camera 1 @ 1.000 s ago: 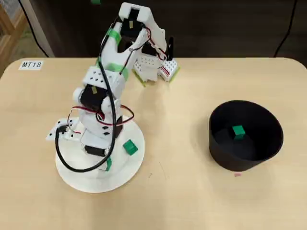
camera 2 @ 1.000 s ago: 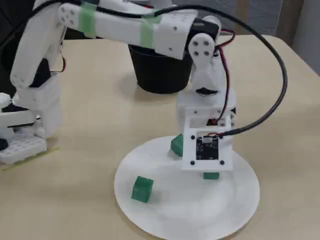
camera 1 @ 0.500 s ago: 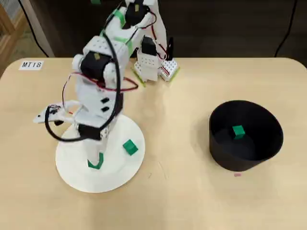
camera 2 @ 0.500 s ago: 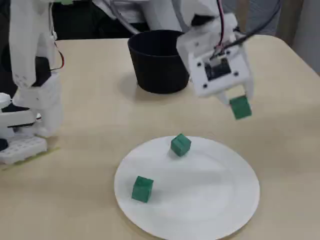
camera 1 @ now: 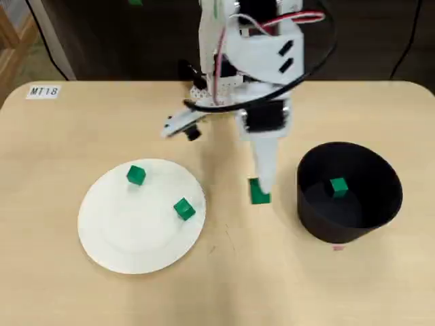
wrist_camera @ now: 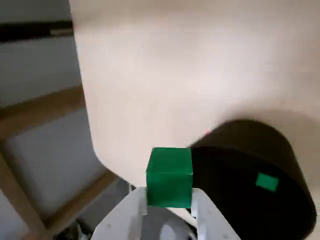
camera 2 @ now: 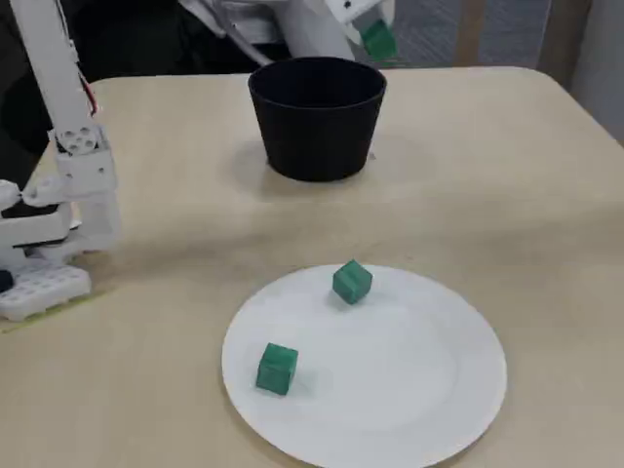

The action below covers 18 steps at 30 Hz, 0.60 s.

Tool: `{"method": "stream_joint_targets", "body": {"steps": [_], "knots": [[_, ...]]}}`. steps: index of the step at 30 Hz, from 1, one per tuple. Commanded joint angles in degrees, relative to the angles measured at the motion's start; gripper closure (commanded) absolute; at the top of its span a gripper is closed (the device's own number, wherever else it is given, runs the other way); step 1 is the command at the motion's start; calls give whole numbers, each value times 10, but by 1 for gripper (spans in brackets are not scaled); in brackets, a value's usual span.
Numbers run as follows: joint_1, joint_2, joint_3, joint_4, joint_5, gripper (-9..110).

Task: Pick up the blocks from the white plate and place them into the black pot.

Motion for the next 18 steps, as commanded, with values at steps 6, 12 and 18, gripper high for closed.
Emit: {"method": "stream_joint_targets", "body": {"steps": [6,12,18], "knots": [[-156,-4,-11,15,26,104],[-183,-83,-10,11,-2,104],[-171,-141,-10,-25,-29,104]]}}
